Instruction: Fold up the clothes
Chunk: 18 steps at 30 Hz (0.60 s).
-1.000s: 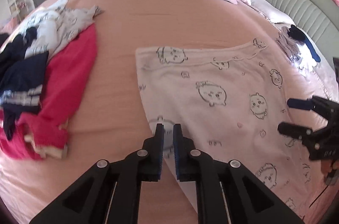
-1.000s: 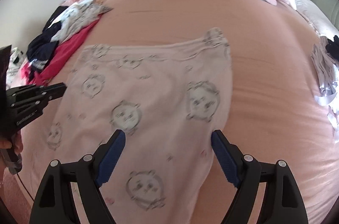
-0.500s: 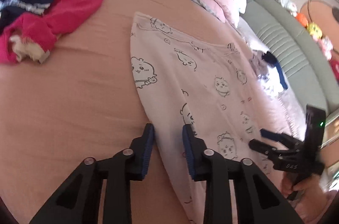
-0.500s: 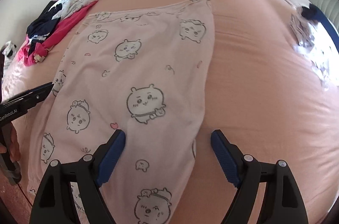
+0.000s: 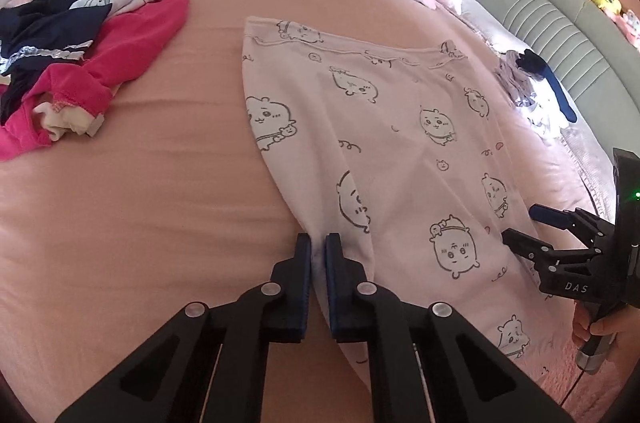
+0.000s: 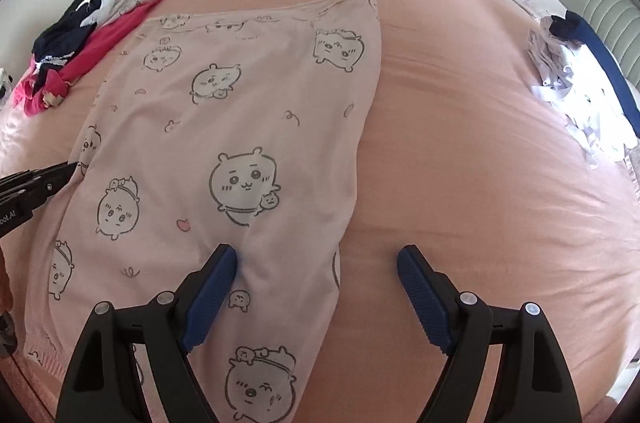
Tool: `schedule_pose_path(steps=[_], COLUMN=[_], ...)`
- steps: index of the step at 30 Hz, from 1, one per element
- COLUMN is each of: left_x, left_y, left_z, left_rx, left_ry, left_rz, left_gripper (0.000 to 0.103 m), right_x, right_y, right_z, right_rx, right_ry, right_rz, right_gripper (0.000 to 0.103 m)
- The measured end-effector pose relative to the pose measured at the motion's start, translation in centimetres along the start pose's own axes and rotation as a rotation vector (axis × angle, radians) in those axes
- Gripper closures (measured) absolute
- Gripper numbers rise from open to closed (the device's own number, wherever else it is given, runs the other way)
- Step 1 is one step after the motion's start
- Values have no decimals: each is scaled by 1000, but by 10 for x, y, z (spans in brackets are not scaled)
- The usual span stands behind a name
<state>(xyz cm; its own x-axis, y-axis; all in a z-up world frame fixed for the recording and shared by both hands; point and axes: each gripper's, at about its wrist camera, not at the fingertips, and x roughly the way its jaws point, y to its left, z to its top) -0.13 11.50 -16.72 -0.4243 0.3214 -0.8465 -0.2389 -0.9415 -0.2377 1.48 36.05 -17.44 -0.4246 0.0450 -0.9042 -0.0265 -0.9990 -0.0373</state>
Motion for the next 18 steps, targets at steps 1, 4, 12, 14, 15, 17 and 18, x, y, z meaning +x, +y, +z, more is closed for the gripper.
schedule_pose_path(steps=[1, 4, 12, 14, 15, 17, 18], left_x=[-2, -8, -17, -13, -12, -11, -10], left_y=[0, 7, 2, -8, -13, -18, -18], left_z=[-2, -9, -15, -14, -13, -13, -11], left_rx=[22, 56, 40, 62, 76, 105, 108], left_ry=[5, 9, -66, -84, -88, -97, -98], left_rz=[42, 133, 45, 65, 78, 106, 110], left_gripper=[97, 100, 96, 90, 87, 76, 72], right_x=[0, -2, -8, -12, -13, -15, -15], right_y=[-2, -7, -22, -15, -11, 0, 4], right_z=[-1, -5, -2, -2, -2, 1, 2], right_rx=[4, -3, 94, 78, 63, 32, 20], right_ry=[1, 2, 10, -5, -14, -30, -34], right_rz=[-3, -19, -47, -24, -17, 3, 18], right_gripper=[21, 19, 18, 18, 18, 18, 18])
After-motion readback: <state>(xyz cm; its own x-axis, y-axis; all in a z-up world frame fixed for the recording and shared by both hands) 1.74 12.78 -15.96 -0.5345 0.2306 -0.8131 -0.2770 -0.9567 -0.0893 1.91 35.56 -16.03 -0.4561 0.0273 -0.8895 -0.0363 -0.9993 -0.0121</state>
